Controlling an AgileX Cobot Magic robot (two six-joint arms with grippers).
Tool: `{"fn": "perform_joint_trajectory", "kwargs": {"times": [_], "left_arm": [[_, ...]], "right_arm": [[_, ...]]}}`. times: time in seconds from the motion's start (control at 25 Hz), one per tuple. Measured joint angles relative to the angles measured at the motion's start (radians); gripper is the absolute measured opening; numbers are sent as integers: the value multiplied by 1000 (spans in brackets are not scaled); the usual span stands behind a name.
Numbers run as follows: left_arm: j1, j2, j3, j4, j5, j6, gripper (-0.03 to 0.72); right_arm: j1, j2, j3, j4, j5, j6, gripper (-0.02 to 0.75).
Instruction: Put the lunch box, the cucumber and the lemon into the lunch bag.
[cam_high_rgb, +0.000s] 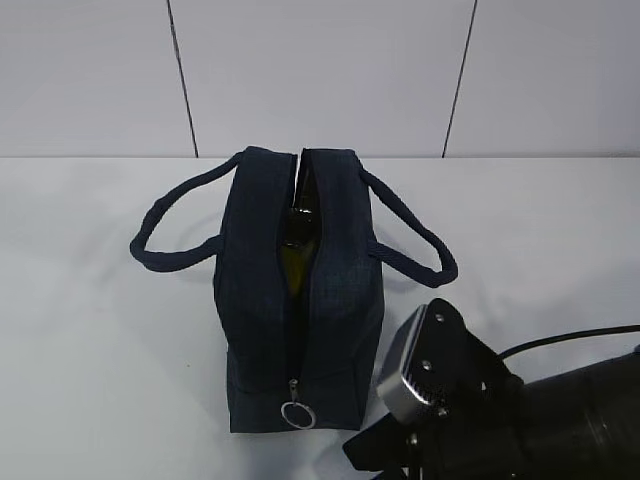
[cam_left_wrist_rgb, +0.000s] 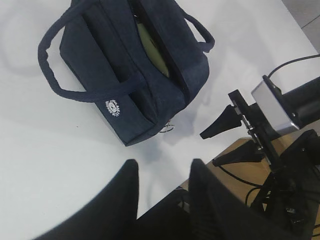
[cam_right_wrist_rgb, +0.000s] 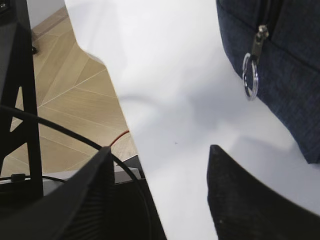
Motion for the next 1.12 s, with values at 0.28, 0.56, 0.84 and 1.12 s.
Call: {"fn": "perform_joint_trajectory", "kwargs": {"times": [0.28, 0.56, 0.84, 1.12], "left_arm": [[0, 0, 0, 0, 0, 0, 244], [0, 0, 0, 0, 0, 0, 244], [0, 0, 0, 0, 0, 0, 244], [0, 0, 0, 0, 0, 0, 244]], "right_arm": [[0, 71, -69, 0, 0, -2, 428], [0, 118, -118, 0, 0, -4, 428], [0, 171, -132, 2, -4, -4, 428], [0, 177, -149, 2, -11, -4, 428]]}}
